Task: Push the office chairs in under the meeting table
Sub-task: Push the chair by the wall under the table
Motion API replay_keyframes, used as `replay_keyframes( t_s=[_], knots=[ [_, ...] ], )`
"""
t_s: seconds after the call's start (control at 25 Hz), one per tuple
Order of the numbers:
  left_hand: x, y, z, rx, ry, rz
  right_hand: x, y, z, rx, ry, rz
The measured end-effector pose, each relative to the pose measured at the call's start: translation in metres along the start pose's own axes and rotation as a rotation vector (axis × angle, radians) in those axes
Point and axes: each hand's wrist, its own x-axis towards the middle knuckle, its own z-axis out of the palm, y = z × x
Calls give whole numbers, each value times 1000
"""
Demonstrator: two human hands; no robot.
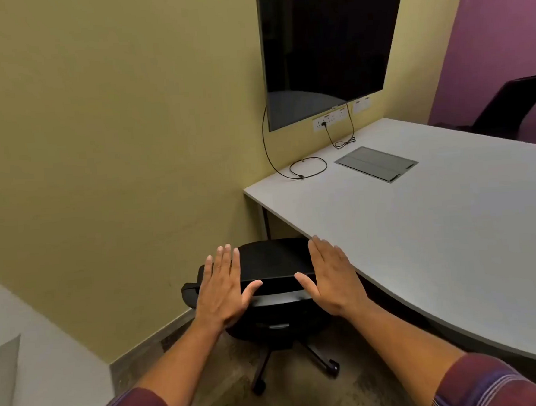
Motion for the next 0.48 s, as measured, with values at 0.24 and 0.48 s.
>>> replay_keyframes(
  t_s=[0.24, 0.48],
  knots=[
    [3, -44, 18, -19, -86, -73, 21, 1, 14, -122, -217, -31],
    [-3, -47, 32, -39, 72, -5, 7, 8, 26, -193, -160, -61]
  ],
)
